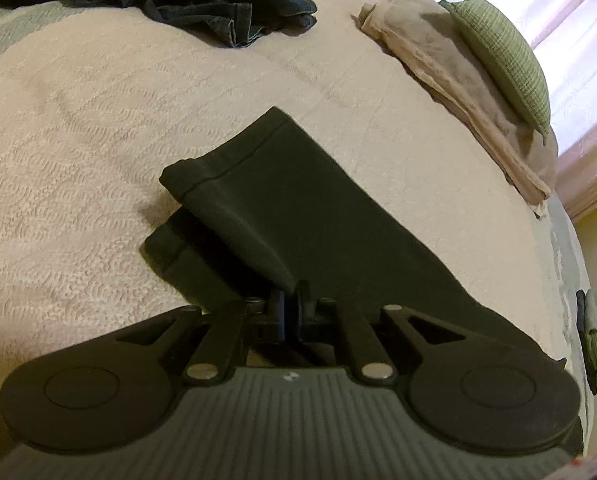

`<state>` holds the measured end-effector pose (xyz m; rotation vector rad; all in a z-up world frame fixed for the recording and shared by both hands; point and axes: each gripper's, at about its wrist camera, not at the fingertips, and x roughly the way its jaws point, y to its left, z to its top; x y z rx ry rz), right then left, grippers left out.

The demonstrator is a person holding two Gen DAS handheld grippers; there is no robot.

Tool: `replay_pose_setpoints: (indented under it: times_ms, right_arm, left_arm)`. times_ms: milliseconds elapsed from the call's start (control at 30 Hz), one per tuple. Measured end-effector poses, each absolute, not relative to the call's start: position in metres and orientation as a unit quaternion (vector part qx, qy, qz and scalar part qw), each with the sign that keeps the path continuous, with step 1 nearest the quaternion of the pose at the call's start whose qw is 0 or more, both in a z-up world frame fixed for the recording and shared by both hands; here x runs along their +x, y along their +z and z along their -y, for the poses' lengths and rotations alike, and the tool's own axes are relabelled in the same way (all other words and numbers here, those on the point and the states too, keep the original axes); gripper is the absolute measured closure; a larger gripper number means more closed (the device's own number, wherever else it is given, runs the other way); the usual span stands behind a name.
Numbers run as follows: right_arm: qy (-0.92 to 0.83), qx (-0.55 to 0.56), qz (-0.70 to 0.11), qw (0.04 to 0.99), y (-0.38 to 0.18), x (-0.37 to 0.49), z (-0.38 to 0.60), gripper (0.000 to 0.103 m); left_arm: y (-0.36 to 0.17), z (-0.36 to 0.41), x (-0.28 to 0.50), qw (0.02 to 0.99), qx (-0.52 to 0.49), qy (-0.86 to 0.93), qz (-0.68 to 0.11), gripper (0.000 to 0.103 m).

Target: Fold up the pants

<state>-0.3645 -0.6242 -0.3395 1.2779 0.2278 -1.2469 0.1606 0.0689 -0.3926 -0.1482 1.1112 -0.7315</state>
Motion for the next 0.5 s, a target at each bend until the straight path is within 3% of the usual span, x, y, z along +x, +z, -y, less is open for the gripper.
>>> replay_pose_setpoints:
  times_ms: [500]
  right_arm:
    - [-0.544, 0.538, -0.086, 0.638, -0.319, -0.367, 0.642, 0.094]
  left_arm:
    - [-0.397, -0.091, 0.145, 0.773, -0.099, -0.364, -0.511, 0.099]
